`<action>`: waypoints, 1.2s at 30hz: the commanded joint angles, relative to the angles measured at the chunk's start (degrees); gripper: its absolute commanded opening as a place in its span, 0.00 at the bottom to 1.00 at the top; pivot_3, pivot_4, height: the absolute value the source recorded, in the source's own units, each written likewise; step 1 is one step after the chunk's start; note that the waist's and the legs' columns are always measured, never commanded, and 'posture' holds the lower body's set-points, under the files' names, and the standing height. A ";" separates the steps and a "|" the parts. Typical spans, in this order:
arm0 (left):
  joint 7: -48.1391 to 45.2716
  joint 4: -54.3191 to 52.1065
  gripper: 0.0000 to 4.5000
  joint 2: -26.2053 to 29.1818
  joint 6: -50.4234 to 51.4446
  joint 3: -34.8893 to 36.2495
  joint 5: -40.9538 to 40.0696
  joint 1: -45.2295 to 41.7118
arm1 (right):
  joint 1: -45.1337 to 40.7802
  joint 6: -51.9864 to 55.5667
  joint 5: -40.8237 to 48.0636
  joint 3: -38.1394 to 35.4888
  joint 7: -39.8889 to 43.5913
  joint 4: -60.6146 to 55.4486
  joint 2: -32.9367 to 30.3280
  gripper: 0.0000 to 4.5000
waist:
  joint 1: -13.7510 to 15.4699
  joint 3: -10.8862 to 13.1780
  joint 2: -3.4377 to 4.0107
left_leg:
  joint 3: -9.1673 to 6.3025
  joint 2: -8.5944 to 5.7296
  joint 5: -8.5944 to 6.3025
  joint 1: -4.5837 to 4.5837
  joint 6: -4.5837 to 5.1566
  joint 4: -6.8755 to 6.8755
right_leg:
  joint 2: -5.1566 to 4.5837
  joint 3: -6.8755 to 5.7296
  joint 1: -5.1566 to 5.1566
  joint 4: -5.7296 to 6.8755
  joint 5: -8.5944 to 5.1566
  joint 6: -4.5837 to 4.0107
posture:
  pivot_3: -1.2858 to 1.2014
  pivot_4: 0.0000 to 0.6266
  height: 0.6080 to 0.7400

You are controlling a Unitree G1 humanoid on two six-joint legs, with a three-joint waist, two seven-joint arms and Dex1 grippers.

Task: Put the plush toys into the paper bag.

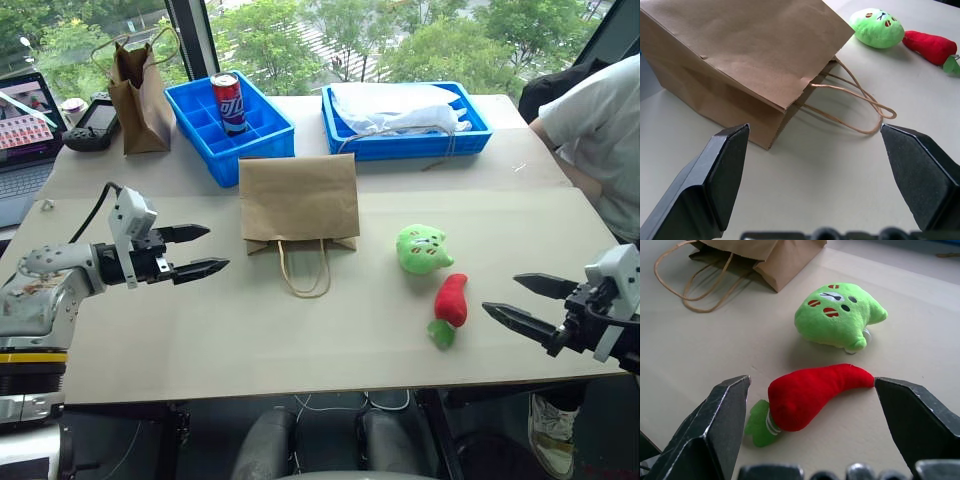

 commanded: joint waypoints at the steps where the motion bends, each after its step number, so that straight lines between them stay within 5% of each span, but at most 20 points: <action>1: -7.57 -0.14 1.00 2.11 -2.46 0.73 -1.78 -3.25 | -1.52 0.56 2.57 -3.13 2.04 -2.10 -2.14 0.98 | 0.00 0.00 0.00 | 0.00 0.00 0.00 0.00 0.00 0.00 | 0.00 0.00 0.00 0.00 0.00 0.00 | 0.52 0.24 1.00; 4: -22.25 2.59 1.00 7.26 -1.21 -1.94 -4.33 -11.45 | -4.19 6.48 11.22 -6.03 5.77 -6.61 -8.12 0.98 | -0.02 0.06 0.00 | 0.03 -0.02 0.00 -0.07 0.00 0.13 | 0.07 -0.01 -0.09 0.10 0.01 -0.02 | 0.52 0.24 1.00; 9: -25.26 5.73 1.00 10.07 -7.36 -11.35 -4.27 -18.34 | -8.65 11.17 17.22 -3.67 3.52 -10.70 -12.79 0.98 | -0.03 0.00 0.13 | 0.03 0.20 -0.05 0.11 0.06 0.30 | 0.30 -0.04 0.20 -0.07 0.05 -0.10 | 0.52 0.24 1.00; 19: -25.26 30.57 1.00 -3.45 -55.35 -29.85 16.60 -36.68 | -14.67 13.06 25.17 9.86 -12.88 -23.05 -9.94 0.98 | 0.76 0.06 0.03 | 0.02 0.13 -0.13 -0.59 0.19 0.99 | 0.18 -0.04 -0.13 -0.04 0.25 0.02 | 0.52 0.24 1.00; 25: -25.26 47.64 1.00 -12.90 -77.43 -35.39 25.27 -44.36 | -11.99 12.99 24.88 8.57 -19.60 -24.46 -8.96 0.98 | 0.99 0.06 0.01 | 0.12 -0.13 -0.28 -0.66 0.46 1.16 | -0.05 0.01 -0.07 -0.14 0.40 0.29 | 0.52 0.24 1.00; 35: -14.23 60.93 1.00 -21.28 -88.60 -35.62 38.77 -48.78 | -6.92 12.33 27.34 5.81 -27.30 -27.68 -8.62 0.98 | 0.85 0.09 -0.03 | 0.12 -0.19 -0.32 -0.69 0.56 1.30 | -0.06 -0.02 -0.02 -0.12 0.52 0.51 | 0.52 0.24 1.00; 36: -14.02 61.46 0.89 -21.86 -88.11 -35.51 39.15 -48.87 | -6.92 12.17 27.38 6.28 -28.01 -27.87 -8.60 1.00 | 0.82 0.09 -0.04 | 0.12 -0.19 -0.31 -0.69 0.56 1.33 | -0.06 -0.01 0.00 -0.12 0.53 0.54 | 0.52 0.24 1.00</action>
